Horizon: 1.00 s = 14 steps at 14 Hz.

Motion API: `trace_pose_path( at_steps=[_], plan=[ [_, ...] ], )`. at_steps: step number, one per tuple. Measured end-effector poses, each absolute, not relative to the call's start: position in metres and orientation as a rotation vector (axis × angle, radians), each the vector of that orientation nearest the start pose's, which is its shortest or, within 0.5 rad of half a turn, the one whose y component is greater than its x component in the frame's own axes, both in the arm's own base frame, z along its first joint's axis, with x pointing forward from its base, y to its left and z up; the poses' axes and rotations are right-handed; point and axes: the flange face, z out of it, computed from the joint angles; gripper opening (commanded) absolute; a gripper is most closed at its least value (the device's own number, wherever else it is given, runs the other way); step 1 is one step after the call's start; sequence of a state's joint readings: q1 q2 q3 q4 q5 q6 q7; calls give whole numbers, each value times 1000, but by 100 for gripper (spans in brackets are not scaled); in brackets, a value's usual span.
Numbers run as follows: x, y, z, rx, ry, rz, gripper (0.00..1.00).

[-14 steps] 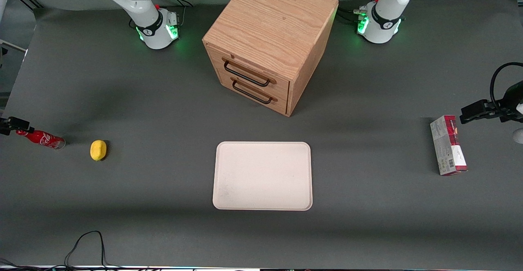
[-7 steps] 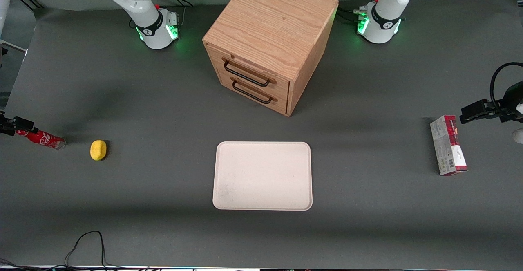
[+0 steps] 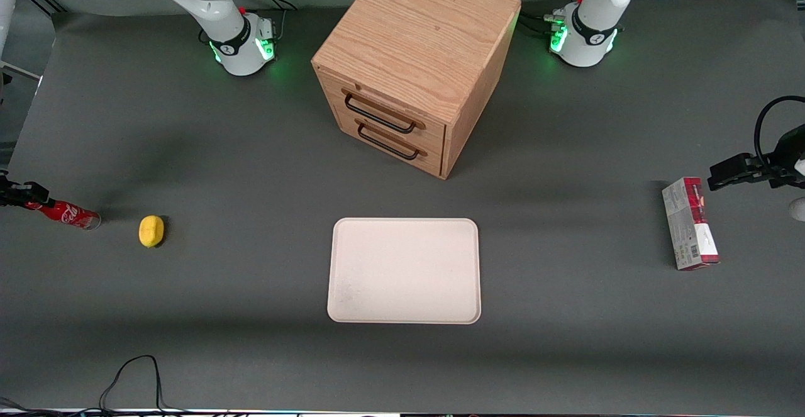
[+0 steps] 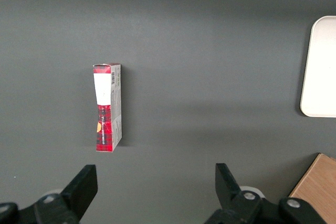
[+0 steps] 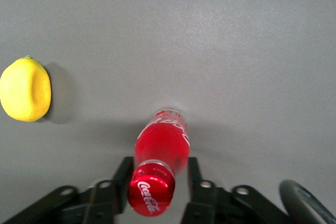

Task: Place coke bottle on tray
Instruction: 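Close the right gripper around the red Coca-Cola bottle's body, then lift the bottle and carry it toward the white tray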

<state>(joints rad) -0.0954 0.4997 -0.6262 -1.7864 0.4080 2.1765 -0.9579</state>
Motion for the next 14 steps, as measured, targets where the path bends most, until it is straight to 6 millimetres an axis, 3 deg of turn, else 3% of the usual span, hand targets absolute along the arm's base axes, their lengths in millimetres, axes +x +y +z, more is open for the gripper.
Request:
trace_pose_path(
  at_steps=[6, 8, 10, 14],
  plan=[
    [520, -389, 320, -3113, -109, -70, 6],
    [521, -391, 338, -3110, -144, -88, 5],
    [521, -394, 387, -3088, -196, -76, 4],
    [504, -397, 525, -3070, -268, -49, 3]
  ],
)
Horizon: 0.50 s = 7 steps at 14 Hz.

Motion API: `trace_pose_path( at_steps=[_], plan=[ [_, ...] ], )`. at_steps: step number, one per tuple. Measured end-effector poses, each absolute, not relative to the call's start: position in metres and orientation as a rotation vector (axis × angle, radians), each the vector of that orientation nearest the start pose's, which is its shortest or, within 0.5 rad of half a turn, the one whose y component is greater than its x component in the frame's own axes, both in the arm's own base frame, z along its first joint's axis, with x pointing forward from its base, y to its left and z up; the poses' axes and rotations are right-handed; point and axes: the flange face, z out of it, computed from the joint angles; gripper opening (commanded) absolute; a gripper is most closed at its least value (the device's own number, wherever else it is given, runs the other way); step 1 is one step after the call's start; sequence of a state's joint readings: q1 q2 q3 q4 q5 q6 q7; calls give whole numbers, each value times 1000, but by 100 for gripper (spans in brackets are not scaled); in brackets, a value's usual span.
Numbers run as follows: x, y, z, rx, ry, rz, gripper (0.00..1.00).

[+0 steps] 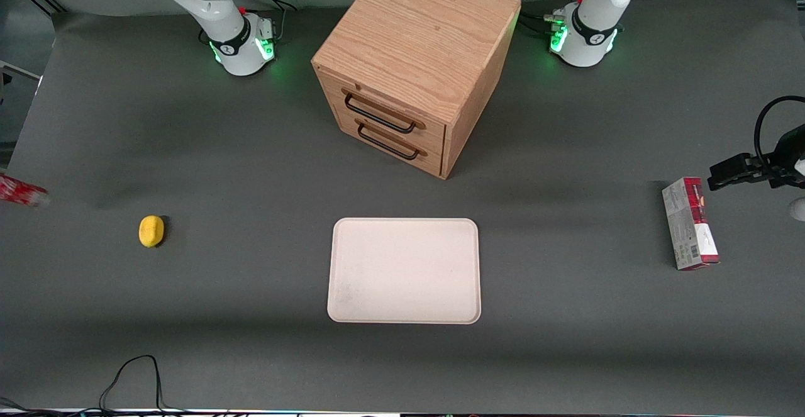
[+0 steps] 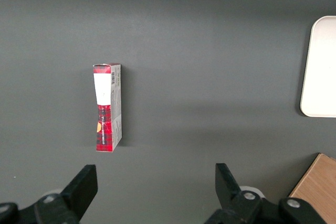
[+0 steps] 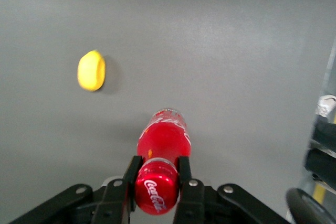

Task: Place coke bottle on tray
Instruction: 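Lift the bottle and carry it toward the white tray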

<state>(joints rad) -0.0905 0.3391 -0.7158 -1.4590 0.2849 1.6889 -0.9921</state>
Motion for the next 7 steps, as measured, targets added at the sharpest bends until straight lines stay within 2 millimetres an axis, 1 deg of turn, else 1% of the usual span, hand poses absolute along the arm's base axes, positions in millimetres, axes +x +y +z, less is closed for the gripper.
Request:
trace_pose_path(
  at_steps=[2, 3, 4, 5, 6, 7],
  plan=[
    [493, -388, 592, -3082, -307, -55, 3],
    [488, -382, 621, -3089, -325, -70, 3],
    [484, -375, 645, -3094, -340, -82, 3],
    [481, -369, 663, -3096, -355, -89, 3],
    [481, -363, 672, -3096, -367, -92, 3],
    [487, -354, 673, -3092, -384, -92, 3]
  ],
)
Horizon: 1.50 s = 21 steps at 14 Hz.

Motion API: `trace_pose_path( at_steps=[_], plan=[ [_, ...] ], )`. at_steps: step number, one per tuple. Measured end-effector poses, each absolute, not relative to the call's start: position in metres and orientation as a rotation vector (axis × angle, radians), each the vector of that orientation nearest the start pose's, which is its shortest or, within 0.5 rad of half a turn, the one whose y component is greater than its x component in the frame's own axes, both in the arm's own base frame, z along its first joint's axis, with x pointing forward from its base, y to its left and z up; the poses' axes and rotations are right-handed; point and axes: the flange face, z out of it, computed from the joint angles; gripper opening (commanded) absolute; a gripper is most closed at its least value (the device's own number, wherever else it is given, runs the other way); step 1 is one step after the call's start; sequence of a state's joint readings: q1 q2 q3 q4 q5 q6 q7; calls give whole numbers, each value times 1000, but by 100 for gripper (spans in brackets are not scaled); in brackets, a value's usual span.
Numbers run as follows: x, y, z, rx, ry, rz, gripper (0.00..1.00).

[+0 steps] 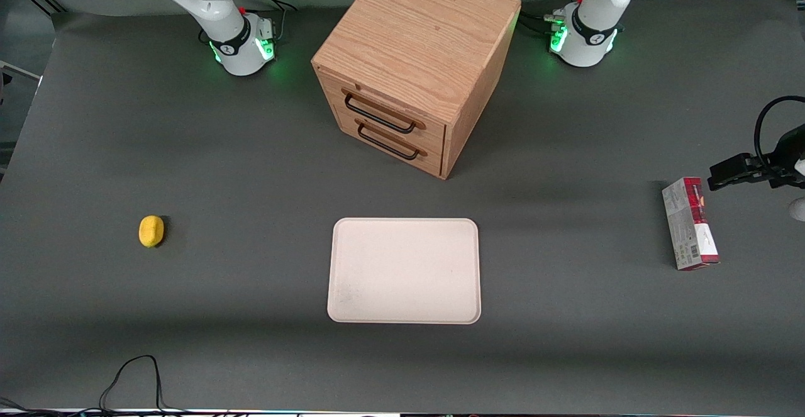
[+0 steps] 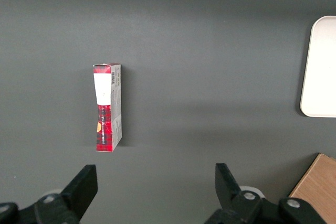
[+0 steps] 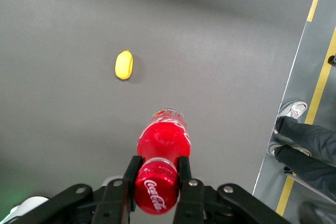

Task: Place coke bottle on tray
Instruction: 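Lift the bottle and carry it toward the white tray, then lower the bottle upright onto the tray and open the right gripper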

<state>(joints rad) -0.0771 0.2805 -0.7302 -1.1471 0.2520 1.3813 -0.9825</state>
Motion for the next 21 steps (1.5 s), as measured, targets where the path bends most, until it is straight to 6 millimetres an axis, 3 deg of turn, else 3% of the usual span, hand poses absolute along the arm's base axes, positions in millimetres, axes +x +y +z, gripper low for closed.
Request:
trace_pose_path(
  at_steps=[2, 3, 5, 7, 10, 12, 16, 18, 19, 21],
  plan=[
    [518, -312, 667, -3075, -408, -74, 3],
    [542, -274, 663, -3071, -399, -58, 3],
    [585, -178, 656, -3072, -362, -26, 3],
    [613, -78, 648, -3078, -316, 3, 3],
    [633, 59, 636, -3079, -235, 3, 2],
    [638, 133, 630, -3078, -196, -9, 0],
    [628, 259, 610, -3092, -138, -46, 0],
    [619, 311, 595, -3100, -153, -88, 0],
    [617, 328, 588, -3103, -166, -106, 0],
    [624, 341, 572, -3105, -173, -142, 0]
  ],
)
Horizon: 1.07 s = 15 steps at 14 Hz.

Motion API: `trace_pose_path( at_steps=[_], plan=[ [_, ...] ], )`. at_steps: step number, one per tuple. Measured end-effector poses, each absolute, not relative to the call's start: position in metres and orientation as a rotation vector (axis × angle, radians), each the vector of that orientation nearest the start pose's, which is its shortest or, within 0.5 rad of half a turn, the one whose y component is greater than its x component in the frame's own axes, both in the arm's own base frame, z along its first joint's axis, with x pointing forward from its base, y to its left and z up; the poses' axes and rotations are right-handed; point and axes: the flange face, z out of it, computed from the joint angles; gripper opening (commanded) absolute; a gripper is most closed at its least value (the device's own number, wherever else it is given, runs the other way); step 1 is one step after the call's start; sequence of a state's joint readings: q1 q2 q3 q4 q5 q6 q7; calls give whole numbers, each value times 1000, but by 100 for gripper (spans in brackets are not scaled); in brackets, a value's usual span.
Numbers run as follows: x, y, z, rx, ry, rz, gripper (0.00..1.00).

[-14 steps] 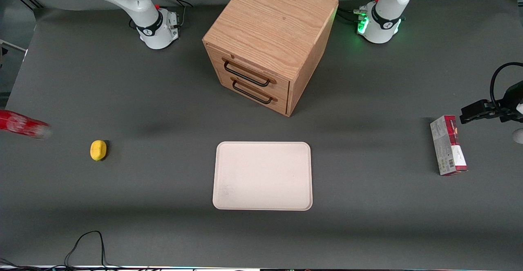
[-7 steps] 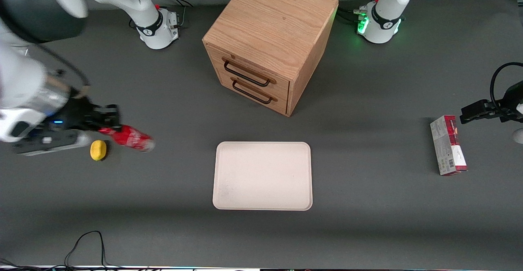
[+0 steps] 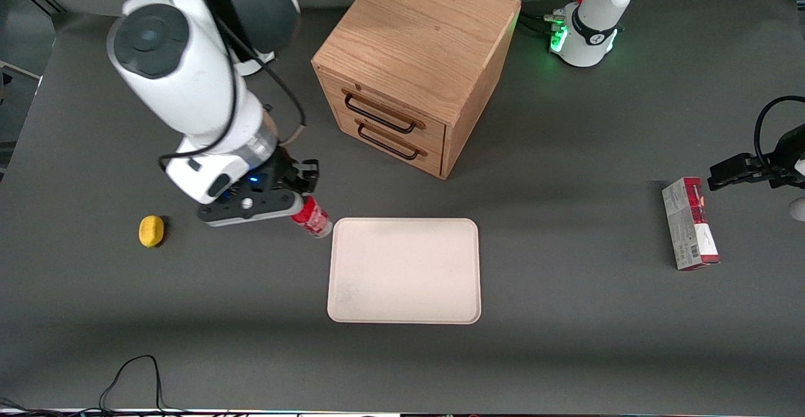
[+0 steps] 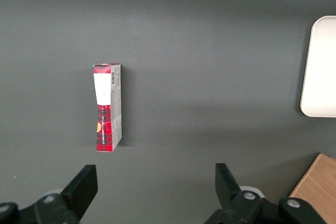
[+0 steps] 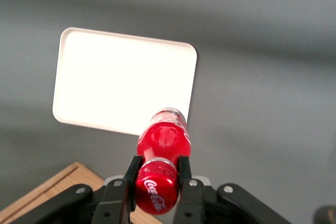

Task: Place coke bottle on tray
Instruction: 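Lower the bottle upright onto the tray and open the right gripper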

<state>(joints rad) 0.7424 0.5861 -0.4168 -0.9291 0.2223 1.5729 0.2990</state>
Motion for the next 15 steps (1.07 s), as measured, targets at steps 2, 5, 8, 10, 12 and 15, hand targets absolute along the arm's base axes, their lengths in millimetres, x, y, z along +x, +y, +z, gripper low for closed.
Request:
trace_pose_path(
  at_steps=[2, 5, 8, 10, 12, 15],
  plan=[
    [640, 344, 546, -3113, -159, -174, 0],
    [666, 353, 480, -3145, -153, -188, 0],
    [688, 361, 407, -3175, -156, -217, 0],
    [696, 363, 373, -3187, -160, -232, 0],
    [702, 361, 352, -3169, -138, -232, 0],
    [708, 353, 338, -3134, -93, -197, 0]
  ],
)
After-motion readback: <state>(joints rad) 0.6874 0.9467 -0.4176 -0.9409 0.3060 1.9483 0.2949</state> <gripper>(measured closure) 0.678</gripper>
